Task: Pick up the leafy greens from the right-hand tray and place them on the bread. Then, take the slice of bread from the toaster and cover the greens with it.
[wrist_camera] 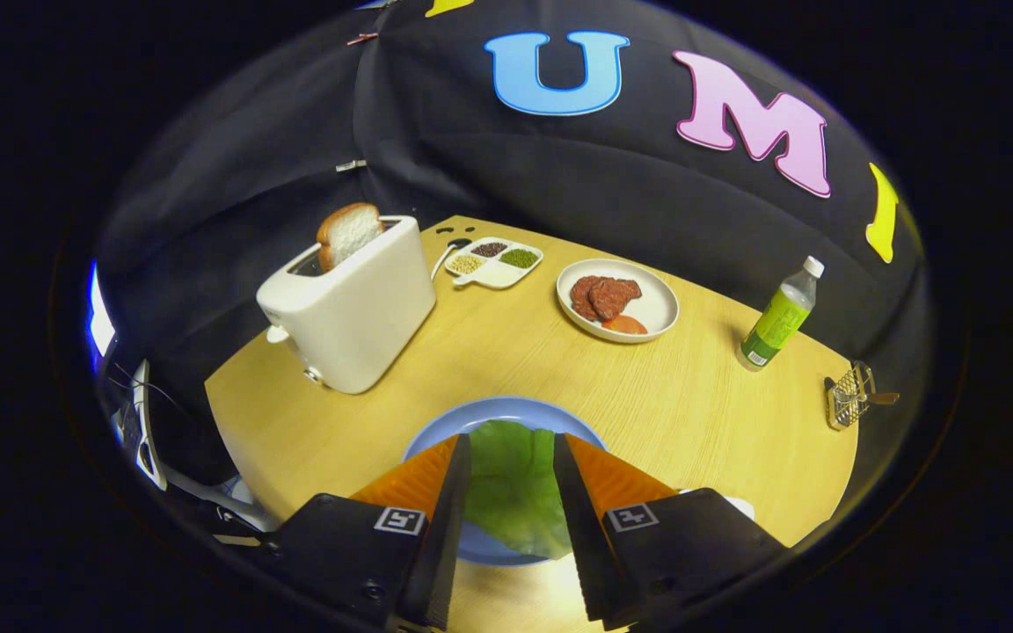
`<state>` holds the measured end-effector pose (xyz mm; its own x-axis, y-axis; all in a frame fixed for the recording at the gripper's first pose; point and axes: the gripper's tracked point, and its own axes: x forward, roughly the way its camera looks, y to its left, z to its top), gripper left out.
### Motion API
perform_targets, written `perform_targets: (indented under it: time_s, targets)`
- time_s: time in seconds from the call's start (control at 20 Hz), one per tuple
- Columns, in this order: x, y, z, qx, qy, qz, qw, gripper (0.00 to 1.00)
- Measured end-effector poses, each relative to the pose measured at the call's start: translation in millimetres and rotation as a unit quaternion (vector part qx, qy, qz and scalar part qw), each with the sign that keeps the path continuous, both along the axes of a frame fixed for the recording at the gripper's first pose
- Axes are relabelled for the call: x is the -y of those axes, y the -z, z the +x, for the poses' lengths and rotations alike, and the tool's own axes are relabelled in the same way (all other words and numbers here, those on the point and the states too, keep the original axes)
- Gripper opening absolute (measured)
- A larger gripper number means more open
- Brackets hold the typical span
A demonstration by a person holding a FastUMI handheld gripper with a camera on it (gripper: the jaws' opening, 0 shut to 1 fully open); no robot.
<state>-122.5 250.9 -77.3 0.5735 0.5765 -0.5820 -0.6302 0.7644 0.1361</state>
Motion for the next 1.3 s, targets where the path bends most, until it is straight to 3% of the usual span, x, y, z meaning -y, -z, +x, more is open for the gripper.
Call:
perform_targets:
  time_s: [0.35,0.6,1.0,1.3]
  targets:
    - [-68,-105,11,0.043,-0.025,0.076,0.996,0.61]
    - [-142,-143,32,0.042,-0.028,0.120,0.991,0.61]
    - [-231,-141,40,0.040,-0.060,0.092,0.993,0.65]
    - [-258,-97,54,0.034,-0.039,0.021,0.998,0.72]
